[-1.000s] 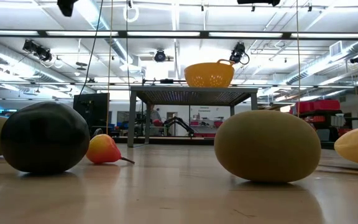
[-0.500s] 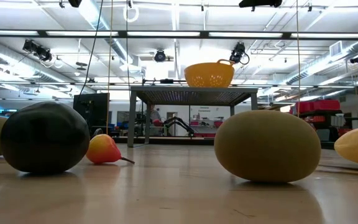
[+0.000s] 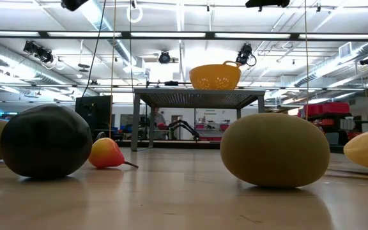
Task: Pick & Place Fruit
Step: Put the kiwi into the yellow strainer bowl on the shelf
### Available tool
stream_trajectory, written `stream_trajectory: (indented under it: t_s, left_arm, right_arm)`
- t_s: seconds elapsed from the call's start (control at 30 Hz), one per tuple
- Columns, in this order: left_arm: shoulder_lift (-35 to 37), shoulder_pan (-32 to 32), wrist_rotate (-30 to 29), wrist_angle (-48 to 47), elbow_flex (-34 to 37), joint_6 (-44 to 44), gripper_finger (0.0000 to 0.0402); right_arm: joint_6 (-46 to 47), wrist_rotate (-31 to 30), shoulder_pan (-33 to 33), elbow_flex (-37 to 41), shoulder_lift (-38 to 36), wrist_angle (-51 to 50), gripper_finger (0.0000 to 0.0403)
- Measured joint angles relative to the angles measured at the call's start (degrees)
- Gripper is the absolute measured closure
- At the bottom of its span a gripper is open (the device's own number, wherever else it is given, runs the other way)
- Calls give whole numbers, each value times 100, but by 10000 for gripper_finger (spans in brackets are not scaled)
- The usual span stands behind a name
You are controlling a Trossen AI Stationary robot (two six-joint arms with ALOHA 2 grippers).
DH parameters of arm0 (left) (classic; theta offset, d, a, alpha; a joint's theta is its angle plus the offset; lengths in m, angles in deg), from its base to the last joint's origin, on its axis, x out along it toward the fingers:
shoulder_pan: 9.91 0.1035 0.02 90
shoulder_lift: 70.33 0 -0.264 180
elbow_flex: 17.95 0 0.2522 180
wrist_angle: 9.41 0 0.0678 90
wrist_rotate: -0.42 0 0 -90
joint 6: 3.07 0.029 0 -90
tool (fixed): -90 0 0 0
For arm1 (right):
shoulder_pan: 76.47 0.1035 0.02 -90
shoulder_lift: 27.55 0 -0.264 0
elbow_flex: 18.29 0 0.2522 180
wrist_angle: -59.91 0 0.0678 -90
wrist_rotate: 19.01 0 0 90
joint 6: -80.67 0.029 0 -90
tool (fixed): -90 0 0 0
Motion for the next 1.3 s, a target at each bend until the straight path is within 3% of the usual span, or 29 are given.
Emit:
stream_trajectory:
  t_s: [0.3, 0.47, 0.73, 1.07, 1.3]
  left_arm:
    - [-517, -693, -65, -837, 0, -110, 82]
    - [-879, -1023, -378, -918, 0, -138, 82]
    - [-1477, -1311, -308, -918, 0, -815, 80]
    - [-2000, -1578, -314, -1168, 0, -958, 31]
    - [-2123, -1876, -846, -1323, 2, -1331, 34]
  right_arm:
    - [0, 0, 0, -1, 0, 2, 71]
    - [0, -4, 0, -2, 0, 1, 71]
    - [0, -9, 0, 0, 0, 1, 71]
    - [0, -9, 0, -2, 2, 0, 71]
    - [0, -11, 0, -1, 2, -1, 71]
